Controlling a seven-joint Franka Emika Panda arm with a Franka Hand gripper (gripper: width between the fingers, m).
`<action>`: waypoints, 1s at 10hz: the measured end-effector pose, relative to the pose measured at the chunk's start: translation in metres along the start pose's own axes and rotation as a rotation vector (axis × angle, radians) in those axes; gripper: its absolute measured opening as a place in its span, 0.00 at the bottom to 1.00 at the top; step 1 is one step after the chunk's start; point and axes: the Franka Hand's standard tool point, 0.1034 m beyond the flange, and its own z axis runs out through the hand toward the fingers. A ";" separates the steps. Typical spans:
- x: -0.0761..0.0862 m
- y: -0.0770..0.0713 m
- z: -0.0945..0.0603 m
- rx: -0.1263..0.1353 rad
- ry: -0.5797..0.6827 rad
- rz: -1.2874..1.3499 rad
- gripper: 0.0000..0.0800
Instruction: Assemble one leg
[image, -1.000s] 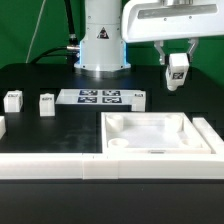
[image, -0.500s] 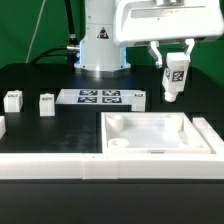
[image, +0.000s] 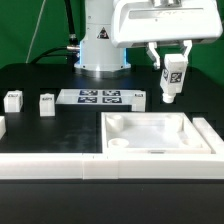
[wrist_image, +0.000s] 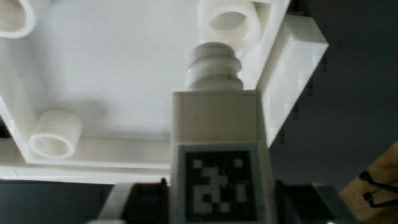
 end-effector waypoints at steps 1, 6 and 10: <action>0.022 0.003 0.012 0.002 0.003 0.008 0.36; 0.062 0.006 0.042 0.010 0.016 -0.022 0.36; 0.063 0.003 0.045 0.013 0.013 -0.025 0.36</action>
Offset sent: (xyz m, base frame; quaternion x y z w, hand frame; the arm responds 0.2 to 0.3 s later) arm 0.0578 0.0126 -0.0122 0.0308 -0.0059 -0.0427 0.9986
